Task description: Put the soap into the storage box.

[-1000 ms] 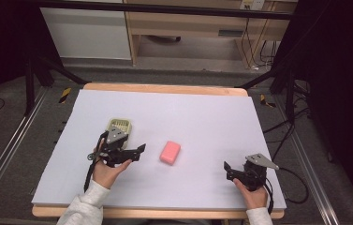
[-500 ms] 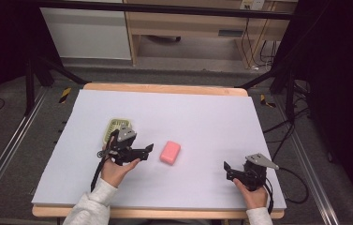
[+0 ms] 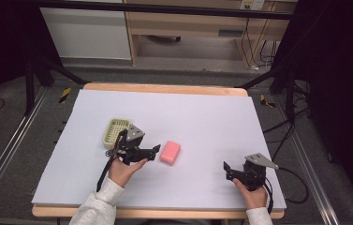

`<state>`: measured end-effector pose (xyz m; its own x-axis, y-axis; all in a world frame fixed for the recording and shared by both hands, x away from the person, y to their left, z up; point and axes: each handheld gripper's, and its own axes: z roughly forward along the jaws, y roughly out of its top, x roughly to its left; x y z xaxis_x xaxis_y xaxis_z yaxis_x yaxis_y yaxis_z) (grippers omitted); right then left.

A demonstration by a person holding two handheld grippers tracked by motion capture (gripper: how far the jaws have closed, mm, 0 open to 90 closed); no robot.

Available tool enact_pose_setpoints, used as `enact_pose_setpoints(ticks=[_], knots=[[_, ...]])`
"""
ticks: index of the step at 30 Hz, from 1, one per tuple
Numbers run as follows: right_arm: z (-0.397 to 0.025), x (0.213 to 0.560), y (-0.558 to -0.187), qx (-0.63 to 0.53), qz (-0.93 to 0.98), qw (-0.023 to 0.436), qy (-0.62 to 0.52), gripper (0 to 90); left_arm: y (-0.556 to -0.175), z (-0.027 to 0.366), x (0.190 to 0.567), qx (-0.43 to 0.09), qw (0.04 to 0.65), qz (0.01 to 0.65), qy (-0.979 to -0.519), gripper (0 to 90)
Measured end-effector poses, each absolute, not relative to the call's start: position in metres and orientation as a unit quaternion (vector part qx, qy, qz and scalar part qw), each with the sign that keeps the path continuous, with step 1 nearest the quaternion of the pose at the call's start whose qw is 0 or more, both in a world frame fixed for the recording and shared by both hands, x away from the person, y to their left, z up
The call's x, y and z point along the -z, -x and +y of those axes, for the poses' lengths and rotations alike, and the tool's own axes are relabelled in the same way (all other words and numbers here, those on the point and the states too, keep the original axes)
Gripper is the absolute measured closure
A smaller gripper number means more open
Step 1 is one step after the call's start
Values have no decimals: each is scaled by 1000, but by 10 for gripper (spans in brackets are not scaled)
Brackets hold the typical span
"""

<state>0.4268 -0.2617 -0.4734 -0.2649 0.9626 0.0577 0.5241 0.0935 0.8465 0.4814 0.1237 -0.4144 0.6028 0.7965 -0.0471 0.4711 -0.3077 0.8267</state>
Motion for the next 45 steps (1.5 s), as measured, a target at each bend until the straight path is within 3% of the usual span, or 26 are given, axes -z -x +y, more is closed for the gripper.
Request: enact_pose_setpoints(ticks=[45], knots=[[-261, 474, -428, -397, 690, 266, -544, 56, -499, 71, 442, -160, 392, 398, -814, 222]])
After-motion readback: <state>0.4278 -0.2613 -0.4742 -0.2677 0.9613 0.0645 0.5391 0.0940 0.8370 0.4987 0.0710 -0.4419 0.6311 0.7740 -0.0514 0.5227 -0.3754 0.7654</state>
